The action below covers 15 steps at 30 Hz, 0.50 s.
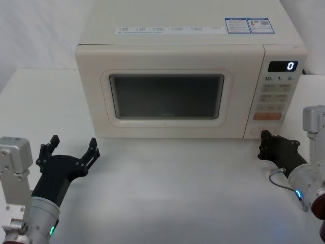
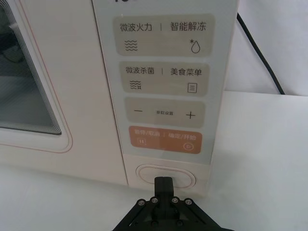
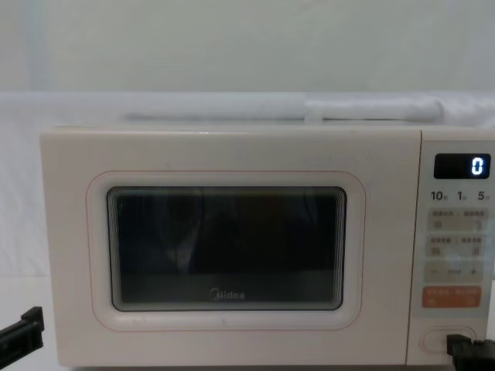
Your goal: Press the button to open the microwave door with one hand; close the microwave door with the other hand.
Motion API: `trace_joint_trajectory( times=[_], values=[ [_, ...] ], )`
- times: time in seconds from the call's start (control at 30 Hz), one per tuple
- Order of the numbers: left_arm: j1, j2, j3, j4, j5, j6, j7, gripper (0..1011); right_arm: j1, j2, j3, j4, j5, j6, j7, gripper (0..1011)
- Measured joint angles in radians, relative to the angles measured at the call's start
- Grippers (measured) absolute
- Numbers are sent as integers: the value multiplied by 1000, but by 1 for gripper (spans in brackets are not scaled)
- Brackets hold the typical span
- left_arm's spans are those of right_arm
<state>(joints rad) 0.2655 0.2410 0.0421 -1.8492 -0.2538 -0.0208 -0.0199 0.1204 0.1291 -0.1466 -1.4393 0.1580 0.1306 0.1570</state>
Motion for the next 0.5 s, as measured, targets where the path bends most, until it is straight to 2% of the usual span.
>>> trace_joint_trajectory(
  times=[0.5],
  values=[
    [0, 0, 0, 0, 0, 0, 0, 1001, 30, -12, -5, 51, -6, -26, -11, 0]
  ],
)
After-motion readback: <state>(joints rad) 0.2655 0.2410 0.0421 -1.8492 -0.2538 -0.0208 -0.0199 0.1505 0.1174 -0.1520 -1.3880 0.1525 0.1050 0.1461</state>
